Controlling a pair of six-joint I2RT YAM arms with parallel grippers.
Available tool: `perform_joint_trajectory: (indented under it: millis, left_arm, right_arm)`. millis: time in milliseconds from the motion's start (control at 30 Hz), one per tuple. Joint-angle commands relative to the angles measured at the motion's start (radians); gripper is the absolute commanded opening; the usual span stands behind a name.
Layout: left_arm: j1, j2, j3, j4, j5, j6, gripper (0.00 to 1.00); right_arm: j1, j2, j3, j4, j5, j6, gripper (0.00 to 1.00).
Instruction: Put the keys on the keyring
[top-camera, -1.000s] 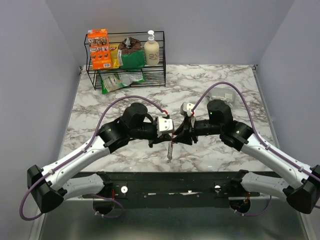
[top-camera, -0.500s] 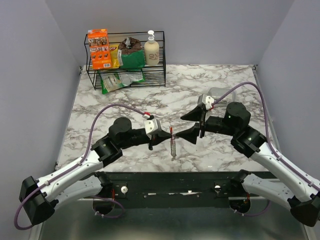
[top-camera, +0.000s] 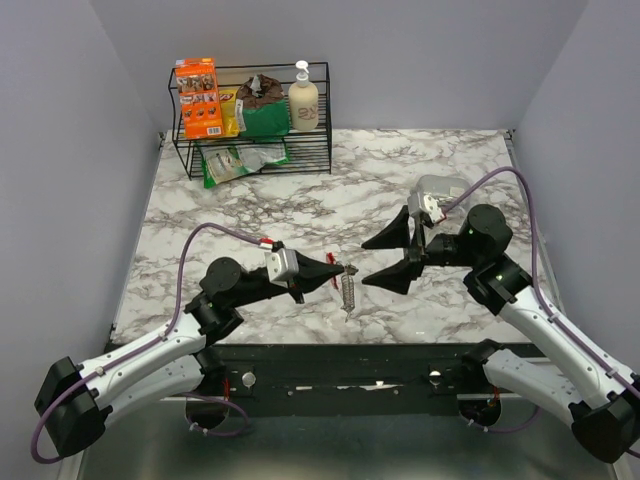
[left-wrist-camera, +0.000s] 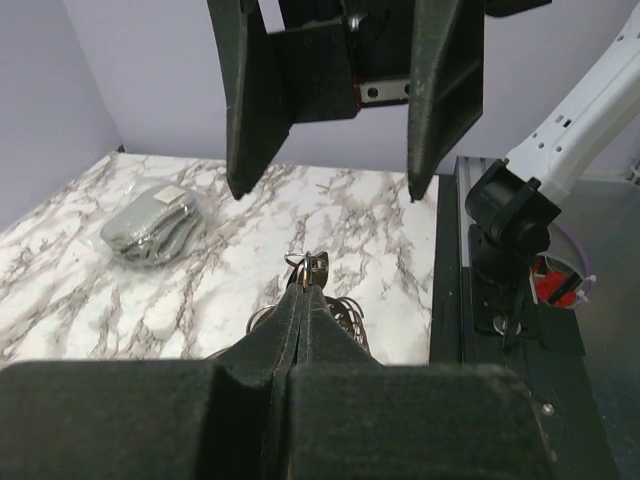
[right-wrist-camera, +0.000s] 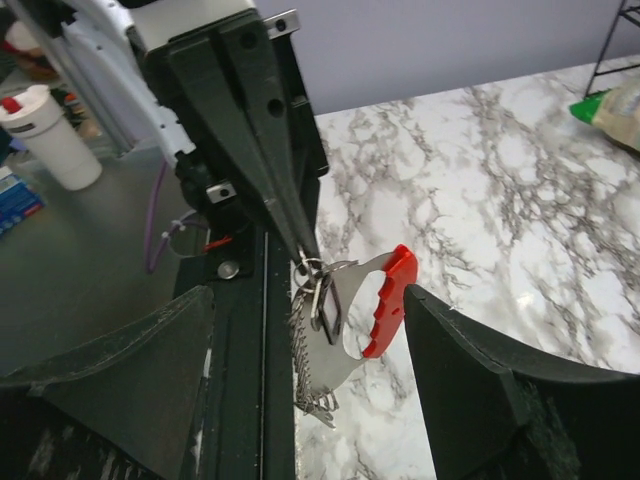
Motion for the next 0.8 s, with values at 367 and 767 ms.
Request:
perform_joint_trajectory:
  millis: [367, 767]
  left_arm:
    - [-0.006, 0.007, 0.026, 0.176, 0.083, -0.05, 0.0]
    - [-0.006, 0.016, 0.039, 0.174, 0.092, -0.054, 0.0]
  right_arm:
    - [-0.006, 0.062, -0.022, 0.115, -0.151, 0.026, 0.67]
    - [-0.006, 0.105, -0.019, 0.125, -0.142, 0.031, 0.49]
